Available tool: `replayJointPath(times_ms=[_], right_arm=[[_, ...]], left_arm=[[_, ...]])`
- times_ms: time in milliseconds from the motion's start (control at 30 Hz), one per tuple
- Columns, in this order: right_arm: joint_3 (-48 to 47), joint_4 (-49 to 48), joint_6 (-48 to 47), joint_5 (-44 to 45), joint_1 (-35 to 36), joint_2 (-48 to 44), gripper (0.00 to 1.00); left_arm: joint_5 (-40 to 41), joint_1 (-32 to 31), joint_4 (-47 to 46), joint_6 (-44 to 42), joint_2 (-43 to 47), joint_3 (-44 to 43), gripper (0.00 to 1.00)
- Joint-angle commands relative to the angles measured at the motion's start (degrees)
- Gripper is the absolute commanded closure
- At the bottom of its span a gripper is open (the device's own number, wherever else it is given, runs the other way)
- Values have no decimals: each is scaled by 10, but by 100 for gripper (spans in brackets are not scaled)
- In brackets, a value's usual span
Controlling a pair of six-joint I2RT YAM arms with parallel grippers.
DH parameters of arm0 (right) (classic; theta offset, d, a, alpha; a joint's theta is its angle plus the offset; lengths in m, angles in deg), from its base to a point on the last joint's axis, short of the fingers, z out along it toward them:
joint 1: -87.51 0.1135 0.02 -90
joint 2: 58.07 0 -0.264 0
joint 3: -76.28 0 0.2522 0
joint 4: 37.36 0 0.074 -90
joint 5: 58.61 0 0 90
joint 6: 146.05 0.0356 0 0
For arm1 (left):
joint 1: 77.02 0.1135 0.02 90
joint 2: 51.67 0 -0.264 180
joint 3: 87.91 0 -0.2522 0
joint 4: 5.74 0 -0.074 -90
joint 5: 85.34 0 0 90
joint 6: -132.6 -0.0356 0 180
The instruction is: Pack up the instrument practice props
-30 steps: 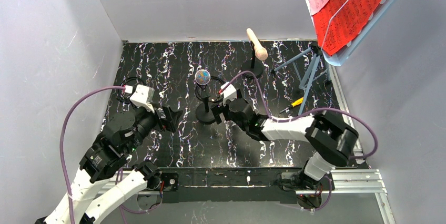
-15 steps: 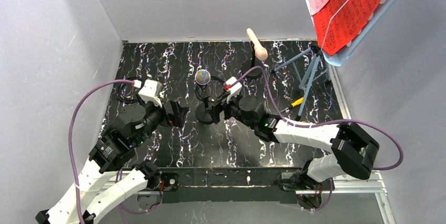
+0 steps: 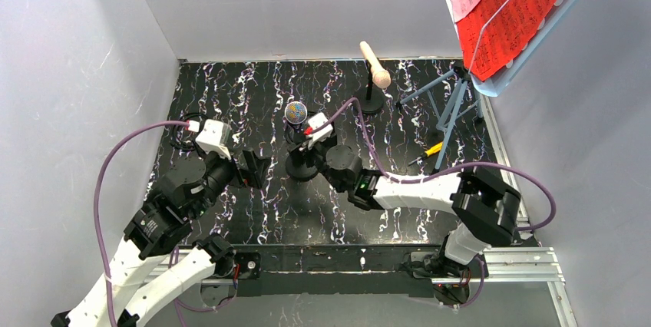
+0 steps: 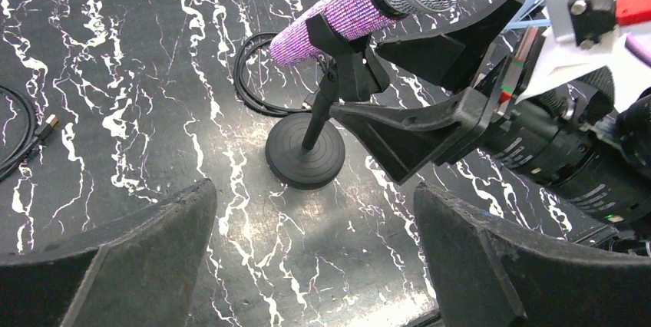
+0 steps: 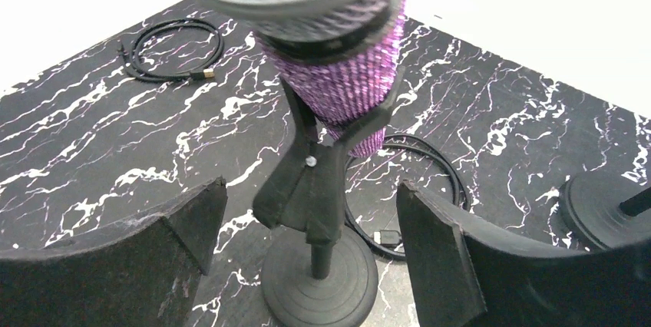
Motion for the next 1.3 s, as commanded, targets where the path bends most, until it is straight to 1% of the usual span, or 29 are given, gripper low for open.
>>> replayJointPath(times_ms=[0, 200, 433, 567, 767, 867, 1067, 1133, 1267], right_arm=[[-39, -70, -48, 76, 16, 25, 13], [-41, -78, -53, 83, 17, 42, 26], [-47, -81, -65, 73, 18, 50, 34], [-39, -64, -77, 63, 16, 38, 35], [-24, -23, -93, 19, 5, 9, 37], [-19, 7, -93, -10, -9, -10, 37], [-2, 47, -47, -107, -73, -51, 38], [-8, 64, -49, -125, -79, -57, 38], [-6, 64, -49, -152, -81, -58, 38]], left_arm=[[11, -2, 9, -8, 8, -14, 3], [10, -2, 13, -18, 7, -15, 3], [3, -2, 11, -37, -1, -21, 3], [-5, -2, -3, -55, -1, -17, 3], [-33, -2, -63, -80, -8, 2, 3], [-47, -2, -78, -98, -33, -6, 3], [-64, -2, -122, -153, -75, -14, 3], [-67, -2, -134, -181, -92, -20, 3], [-80, -1, -150, -227, -127, -37, 3]])
